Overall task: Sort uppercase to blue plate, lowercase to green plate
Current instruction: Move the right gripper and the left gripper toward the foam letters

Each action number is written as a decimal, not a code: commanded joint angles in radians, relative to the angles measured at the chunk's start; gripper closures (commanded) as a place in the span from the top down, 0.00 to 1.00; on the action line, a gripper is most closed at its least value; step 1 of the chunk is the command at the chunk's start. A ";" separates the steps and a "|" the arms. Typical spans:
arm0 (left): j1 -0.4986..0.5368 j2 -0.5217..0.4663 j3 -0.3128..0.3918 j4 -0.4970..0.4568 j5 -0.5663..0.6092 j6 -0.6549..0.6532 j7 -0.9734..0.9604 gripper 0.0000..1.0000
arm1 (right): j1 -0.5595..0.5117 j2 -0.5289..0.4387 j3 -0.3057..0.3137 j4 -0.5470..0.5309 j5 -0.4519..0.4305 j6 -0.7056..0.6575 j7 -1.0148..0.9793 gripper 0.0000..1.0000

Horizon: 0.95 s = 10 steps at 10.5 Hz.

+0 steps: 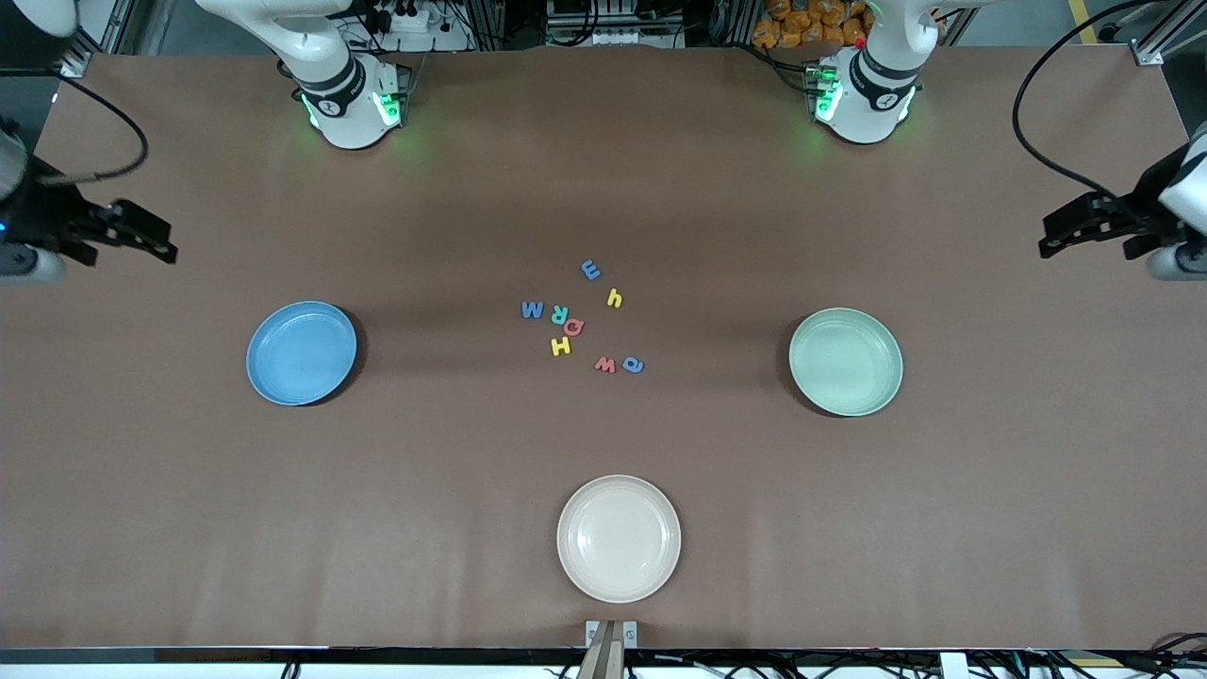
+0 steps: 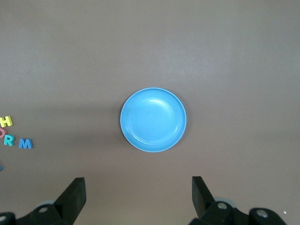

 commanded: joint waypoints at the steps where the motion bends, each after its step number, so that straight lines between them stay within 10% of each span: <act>1: -0.002 0.065 -0.001 -0.011 -0.072 -0.026 -0.046 1.00 | 0.042 0.069 0.007 0.009 0.008 0.051 0.062 1.00; 10: -0.169 0.280 -0.038 -0.035 -0.218 0.185 -0.470 1.00 | 0.338 0.323 0.007 -0.100 0.074 0.406 0.504 1.00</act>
